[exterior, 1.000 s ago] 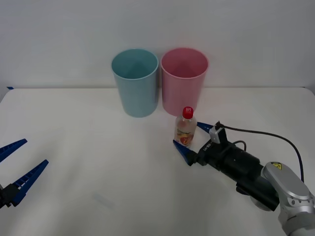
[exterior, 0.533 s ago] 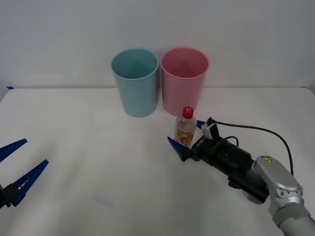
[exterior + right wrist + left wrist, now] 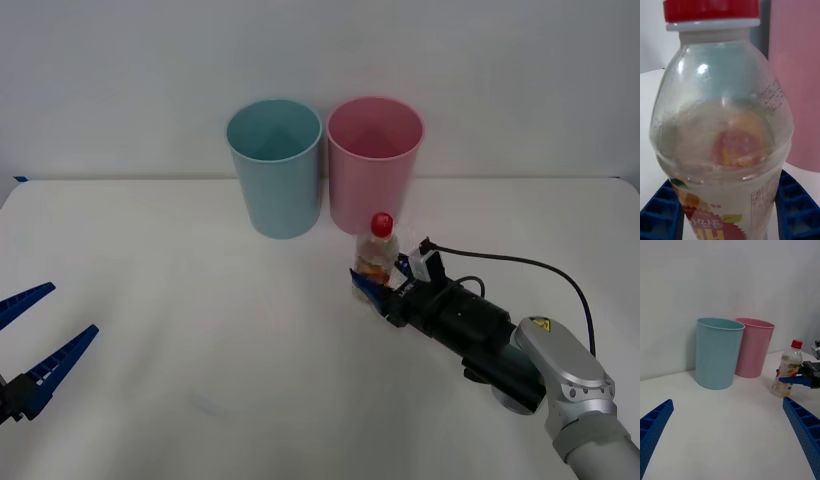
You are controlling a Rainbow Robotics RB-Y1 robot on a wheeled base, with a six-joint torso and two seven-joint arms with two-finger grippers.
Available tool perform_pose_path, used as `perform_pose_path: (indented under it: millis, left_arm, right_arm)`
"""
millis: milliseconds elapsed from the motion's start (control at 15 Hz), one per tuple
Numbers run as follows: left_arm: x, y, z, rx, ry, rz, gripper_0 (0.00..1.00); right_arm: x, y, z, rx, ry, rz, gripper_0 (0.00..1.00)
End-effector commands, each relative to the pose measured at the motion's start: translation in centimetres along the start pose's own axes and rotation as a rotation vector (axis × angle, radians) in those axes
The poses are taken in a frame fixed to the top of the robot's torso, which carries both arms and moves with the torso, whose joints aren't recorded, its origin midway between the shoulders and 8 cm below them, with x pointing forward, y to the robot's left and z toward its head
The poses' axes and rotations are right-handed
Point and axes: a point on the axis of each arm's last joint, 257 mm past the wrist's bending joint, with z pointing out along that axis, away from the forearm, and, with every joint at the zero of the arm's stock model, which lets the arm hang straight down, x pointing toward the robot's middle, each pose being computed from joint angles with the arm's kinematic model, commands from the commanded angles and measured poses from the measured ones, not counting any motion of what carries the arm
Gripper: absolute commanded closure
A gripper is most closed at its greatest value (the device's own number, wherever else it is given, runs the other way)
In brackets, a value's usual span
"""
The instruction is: Grasp the object on the table and drop it into the matching bin: aluminum can to the light blue bin, PET bottle to the pink bin.
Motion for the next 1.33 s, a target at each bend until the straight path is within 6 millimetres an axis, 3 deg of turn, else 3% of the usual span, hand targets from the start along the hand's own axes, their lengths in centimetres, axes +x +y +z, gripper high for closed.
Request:
perform_pose_path:
  millis: [67, 333, 600, 933, 1333]
  left_arm:
    - [0.0, 0.0, 0.0, 0.000, 0.000, 0.000, 0.00]
    - [0.0, 0.0, 0.0, 0.000, 0.000, 0.000, 0.00]
    - [0.0, 0.0, 0.0, 0.000, 0.000, 0.000, 0.00]
    - [0.0, 0.0, 0.0, 0.000, 0.000, 0.000, 0.00]
    - [0.0, 0.0, 0.0, 0.000, 0.000, 0.000, 0.00]
  right_arm:
    - [0.0, 0.0, 0.0, 0.000, 0.000, 0.001, 1.00]
    - [-0.6, 0.1, -0.2, -0.004, -0.013, -0.003, 1.00]
    - [-3.3, 1.0, -2.3, 0.019, -0.055, 0.016, 1.00]
    - [-9.0, 2.5, -5.0, 0.010, -0.143, 0.077, 1.00]
    - [-17.3, 1.5, -7.0, -0.014, -0.251, 0.139, 1.00]
